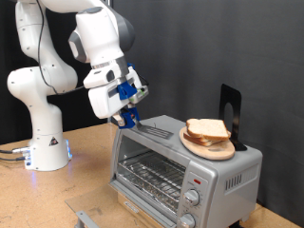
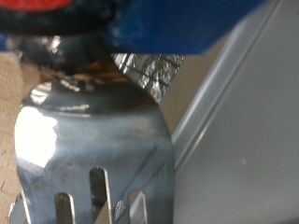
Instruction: Make a piece of toast with the oven
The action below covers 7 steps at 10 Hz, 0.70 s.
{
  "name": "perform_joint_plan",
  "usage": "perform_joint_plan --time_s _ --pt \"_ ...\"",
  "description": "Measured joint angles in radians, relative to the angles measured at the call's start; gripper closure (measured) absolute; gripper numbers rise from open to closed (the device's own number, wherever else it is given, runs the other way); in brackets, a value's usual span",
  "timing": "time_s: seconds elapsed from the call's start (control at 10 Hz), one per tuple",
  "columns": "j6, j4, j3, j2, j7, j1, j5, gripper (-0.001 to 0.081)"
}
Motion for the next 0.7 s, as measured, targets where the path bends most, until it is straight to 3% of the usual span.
perform_joint_plan --time_s 0.7 --pt "0.036 0.042 0.034 0.056 0.028 0.001 0.027 0.0371"
